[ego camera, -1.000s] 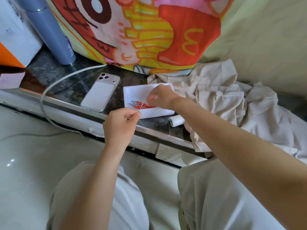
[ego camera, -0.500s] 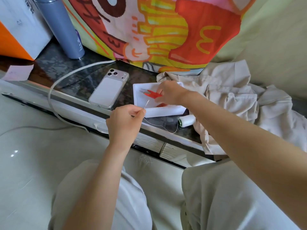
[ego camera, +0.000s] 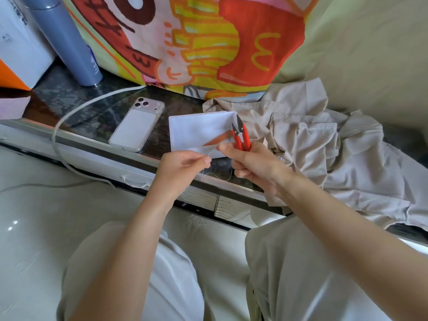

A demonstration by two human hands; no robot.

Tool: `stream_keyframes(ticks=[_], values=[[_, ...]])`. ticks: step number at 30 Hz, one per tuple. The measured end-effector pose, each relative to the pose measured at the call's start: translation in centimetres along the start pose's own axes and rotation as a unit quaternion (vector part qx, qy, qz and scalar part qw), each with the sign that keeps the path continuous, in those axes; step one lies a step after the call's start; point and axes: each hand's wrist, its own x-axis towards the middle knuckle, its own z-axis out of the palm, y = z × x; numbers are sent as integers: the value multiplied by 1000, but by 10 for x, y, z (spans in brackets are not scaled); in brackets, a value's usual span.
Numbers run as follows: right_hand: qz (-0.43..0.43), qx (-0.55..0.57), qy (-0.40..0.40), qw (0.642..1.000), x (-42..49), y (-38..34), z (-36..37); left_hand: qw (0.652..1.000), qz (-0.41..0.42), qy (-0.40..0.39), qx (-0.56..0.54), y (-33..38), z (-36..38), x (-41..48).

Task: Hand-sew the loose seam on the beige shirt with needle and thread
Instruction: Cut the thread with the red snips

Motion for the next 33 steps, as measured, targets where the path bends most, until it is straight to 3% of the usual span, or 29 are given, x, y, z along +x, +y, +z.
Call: stream_keyframes(ticks=[12,20,23,33], values=[[12,-4,65,998,-15,22,-6,999,3,-31,29,2,7,-5],[2,9,89,996,-26,29,-5,1000,8,6,2,2,9,-6],[40,39,74,996,-30,30,-5,1000,4,22,-7,2,8,-6],[102,-19,-40,994,-42,45,3,1000,-1,24,-17,3,10,-7]])
